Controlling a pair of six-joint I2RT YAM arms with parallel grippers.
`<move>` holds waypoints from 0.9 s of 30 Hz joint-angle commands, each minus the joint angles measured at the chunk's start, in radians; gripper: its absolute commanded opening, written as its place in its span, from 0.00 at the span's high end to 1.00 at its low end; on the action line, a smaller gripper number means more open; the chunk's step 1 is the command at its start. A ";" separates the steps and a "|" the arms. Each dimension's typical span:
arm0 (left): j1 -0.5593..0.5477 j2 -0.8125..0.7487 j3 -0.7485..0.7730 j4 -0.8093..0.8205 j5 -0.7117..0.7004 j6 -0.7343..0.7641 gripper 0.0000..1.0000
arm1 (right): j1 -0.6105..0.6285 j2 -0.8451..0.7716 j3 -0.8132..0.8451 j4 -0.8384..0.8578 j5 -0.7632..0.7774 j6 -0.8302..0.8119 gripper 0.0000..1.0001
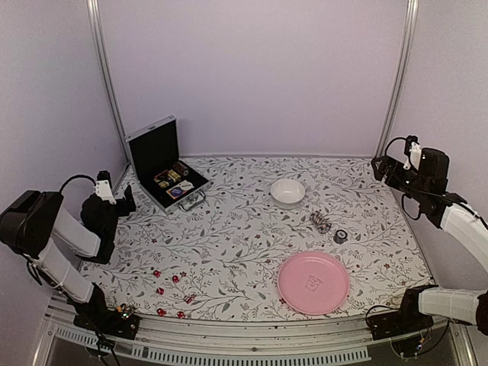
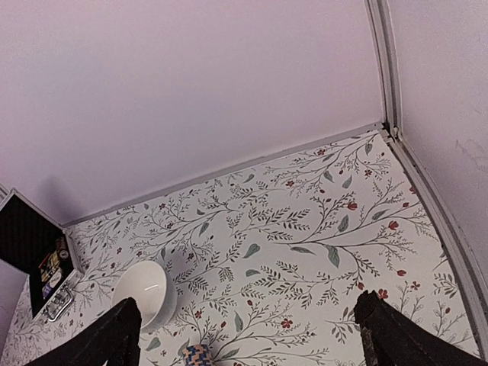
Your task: Pack up texas hold em set
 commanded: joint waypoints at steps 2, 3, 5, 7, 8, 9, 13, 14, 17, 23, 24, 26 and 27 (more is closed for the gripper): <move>-0.007 -0.001 -0.003 0.034 0.000 -0.003 0.04 | -0.001 -0.048 -0.010 -0.013 0.008 -0.025 0.01; -0.008 -0.002 -0.005 0.039 -0.007 -0.002 0.06 | 0.001 -0.048 -0.008 -0.023 -0.019 -0.027 0.01; -0.031 -0.033 0.006 -0.016 -0.067 -0.011 0.09 | 0.001 -0.042 0.001 -0.054 -0.076 -0.032 0.01; -0.084 -0.083 0.039 -0.080 -0.167 0.036 0.11 | 0.000 -0.032 0.009 -0.086 -0.141 -0.049 0.01; -0.118 -0.131 0.081 -0.212 -0.258 0.045 0.09 | 0.001 -0.024 0.013 -0.107 -0.158 -0.053 0.01; -0.140 -0.180 0.130 -0.329 -0.313 0.032 0.08 | 0.001 -0.016 0.014 -0.123 -0.171 -0.055 0.01; -0.150 -0.379 0.327 -0.840 -0.176 -0.159 0.04 | 0.022 0.022 -0.020 -0.118 -0.222 -0.033 0.01; -0.149 -0.410 0.381 -0.926 -0.113 -0.212 0.03 | 0.041 0.036 -0.029 -0.115 -0.223 -0.027 0.01; -0.150 -0.463 0.461 -1.104 0.101 -0.309 0.03 | 0.131 0.104 -0.029 -0.125 -0.195 -0.024 0.01; -0.151 -0.513 0.479 -1.287 0.257 -0.437 0.03 | 0.343 0.342 0.060 -0.165 -0.035 -0.050 0.09; -0.150 -0.524 0.471 -1.303 0.270 -0.451 0.03 | 0.364 0.382 0.080 -0.175 -0.008 -0.060 0.10; -0.151 -0.558 0.440 -1.329 0.289 -0.476 0.03 | 0.392 0.447 0.119 -0.185 0.040 -0.075 0.11; -0.151 -0.570 0.425 -1.337 0.292 -0.489 0.03 | 0.399 0.476 0.136 -0.192 0.057 -0.085 0.12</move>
